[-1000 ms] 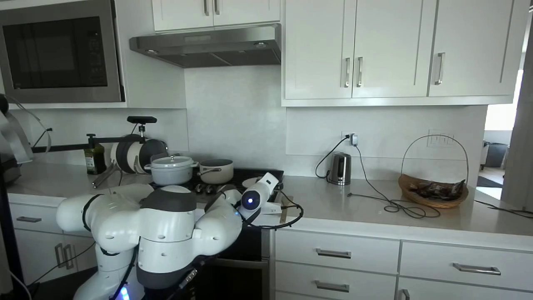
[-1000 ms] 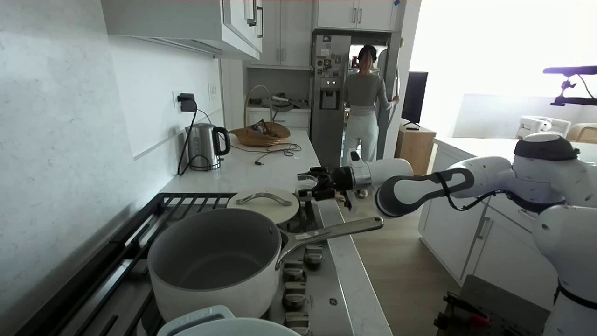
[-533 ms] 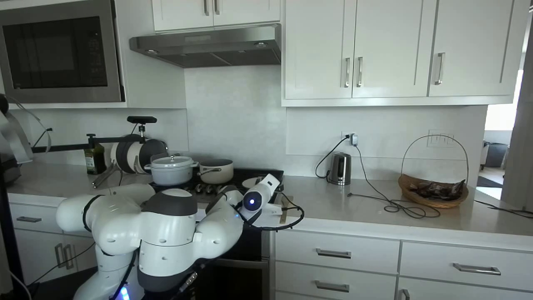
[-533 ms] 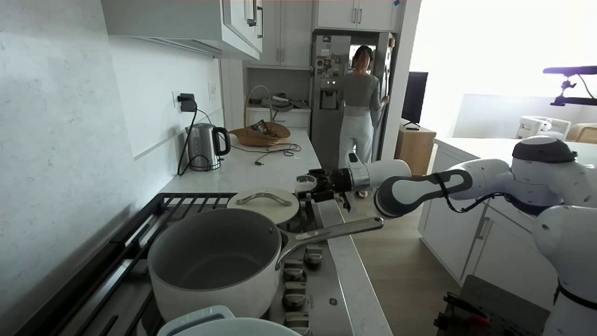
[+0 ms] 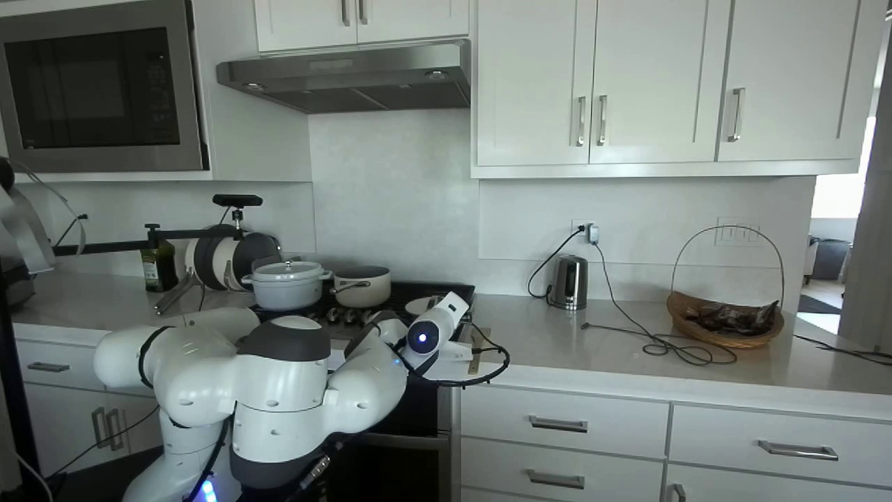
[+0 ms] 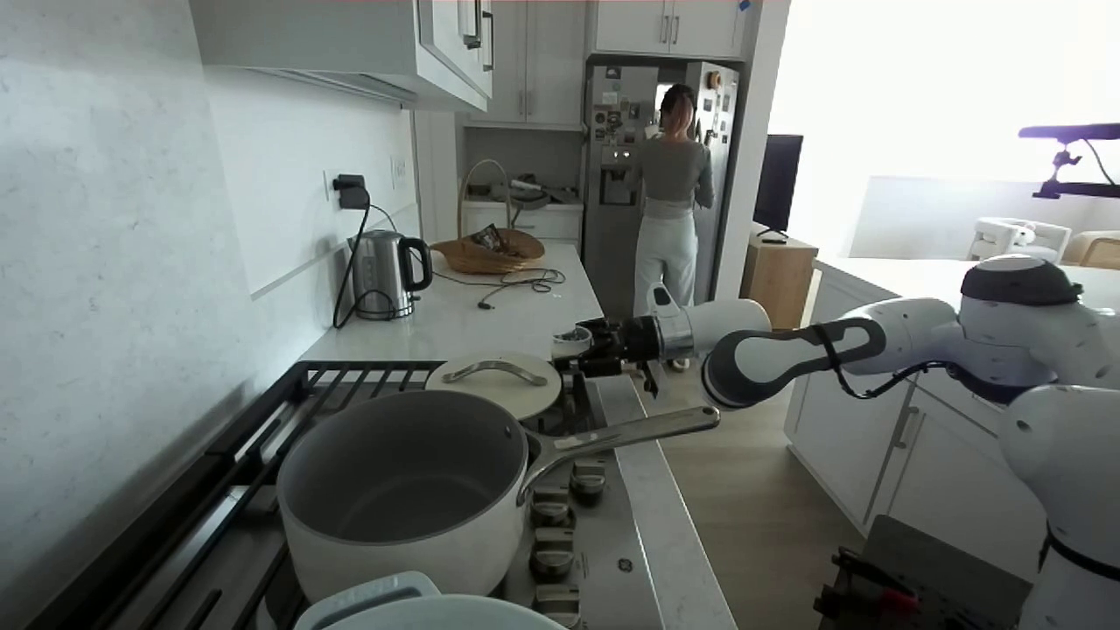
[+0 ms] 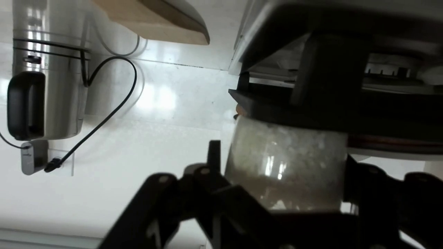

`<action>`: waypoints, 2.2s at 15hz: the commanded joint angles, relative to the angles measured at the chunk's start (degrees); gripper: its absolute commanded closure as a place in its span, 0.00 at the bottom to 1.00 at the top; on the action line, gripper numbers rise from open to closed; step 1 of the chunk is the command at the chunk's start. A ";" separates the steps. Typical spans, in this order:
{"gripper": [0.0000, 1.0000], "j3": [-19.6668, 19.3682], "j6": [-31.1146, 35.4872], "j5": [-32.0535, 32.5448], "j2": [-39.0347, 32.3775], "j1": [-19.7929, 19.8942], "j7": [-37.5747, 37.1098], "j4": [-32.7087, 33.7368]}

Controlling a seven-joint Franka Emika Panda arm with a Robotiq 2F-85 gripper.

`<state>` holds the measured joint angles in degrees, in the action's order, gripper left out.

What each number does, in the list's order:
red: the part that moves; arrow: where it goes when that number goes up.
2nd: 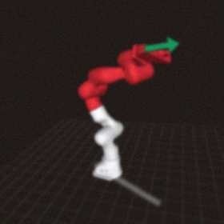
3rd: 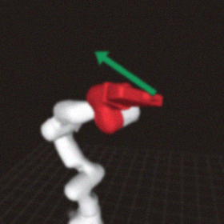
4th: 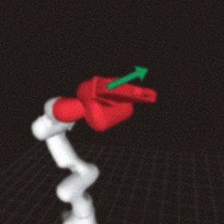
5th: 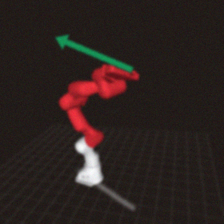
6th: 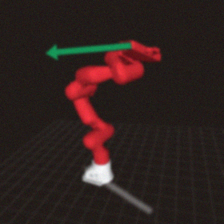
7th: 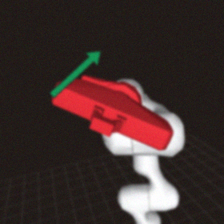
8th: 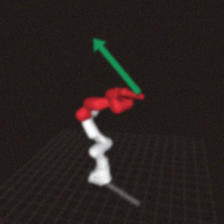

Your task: Empty the cup into the pot

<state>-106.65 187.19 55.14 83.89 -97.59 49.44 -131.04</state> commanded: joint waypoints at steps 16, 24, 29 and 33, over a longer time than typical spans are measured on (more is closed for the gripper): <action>0.61 -1.88 2.75 -1.31 -15.22 -4.08 -3.19 -1.57; 0.55 -0.83 3.11 -1.29 -21.28 -3.84 -4.87 -3.92; 0.59 1.15 3.48 -1.09 -22.53 -1.79 -4.74 -6.44; 0.59 3.52 3.55 -1.04 -22.61 0.41 -4.68 -8.32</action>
<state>-104.96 188.75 54.82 65.16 -99.24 46.87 -136.73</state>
